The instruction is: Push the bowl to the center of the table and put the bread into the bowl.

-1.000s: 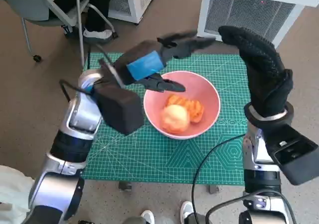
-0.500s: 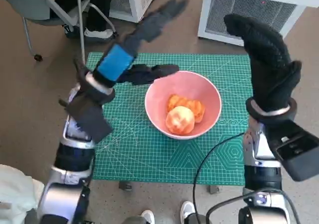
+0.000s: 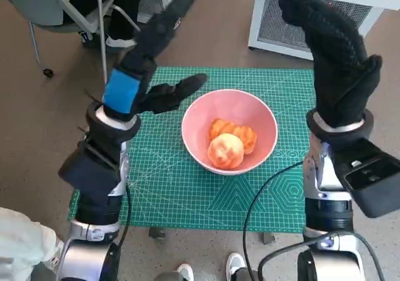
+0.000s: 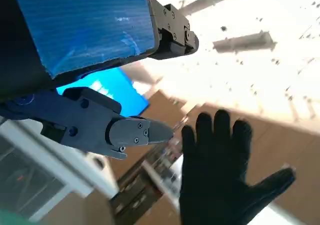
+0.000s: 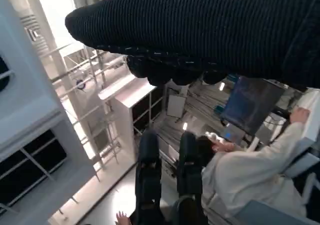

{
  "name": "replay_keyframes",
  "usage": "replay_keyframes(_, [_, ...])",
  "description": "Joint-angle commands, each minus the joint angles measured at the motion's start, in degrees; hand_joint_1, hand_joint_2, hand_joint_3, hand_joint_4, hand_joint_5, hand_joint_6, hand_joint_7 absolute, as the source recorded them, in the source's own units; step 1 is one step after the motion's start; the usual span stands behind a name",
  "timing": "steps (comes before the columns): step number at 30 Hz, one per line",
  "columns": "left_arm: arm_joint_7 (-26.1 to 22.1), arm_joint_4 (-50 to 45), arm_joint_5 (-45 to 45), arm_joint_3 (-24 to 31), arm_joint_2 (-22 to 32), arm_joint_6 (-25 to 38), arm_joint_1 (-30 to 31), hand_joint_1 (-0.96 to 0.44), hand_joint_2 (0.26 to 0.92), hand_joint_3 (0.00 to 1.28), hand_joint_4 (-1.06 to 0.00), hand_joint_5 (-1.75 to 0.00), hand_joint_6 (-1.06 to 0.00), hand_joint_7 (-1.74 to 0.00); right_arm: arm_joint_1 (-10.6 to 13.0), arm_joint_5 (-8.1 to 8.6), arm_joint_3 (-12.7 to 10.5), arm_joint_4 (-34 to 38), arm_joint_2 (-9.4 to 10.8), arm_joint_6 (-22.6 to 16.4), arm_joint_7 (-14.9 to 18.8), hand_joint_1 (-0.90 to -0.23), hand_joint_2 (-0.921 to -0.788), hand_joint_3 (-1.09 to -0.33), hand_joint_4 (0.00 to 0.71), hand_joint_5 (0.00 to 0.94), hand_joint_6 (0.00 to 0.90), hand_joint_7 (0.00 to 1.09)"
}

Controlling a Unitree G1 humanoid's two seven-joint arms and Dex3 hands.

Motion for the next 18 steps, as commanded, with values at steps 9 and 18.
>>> replay_keyframes(9, [-1.2,-3.1,-5.1,0.3,-0.4,2.8,3.6,-0.47,0.921,0.34,-0.29,-0.01,-0.35,-0.07,-0.7,0.19,0.2,4.1,-0.4,-1.2,1.0,-0.574,-0.921,-0.807,0.160,0.231,-0.001,0.65])
replay_keyframes(18, [-1.3,-3.7,-5.9,0.0,-1.3,3.4,4.7,-0.47,0.921,0.31,-0.29,-0.01,-0.36,-0.06,-0.4,1.39,0.1,3.9,-0.5,-0.3,2.3,-0.568,-0.921,-0.805,0.178,0.221,-0.001,0.64])
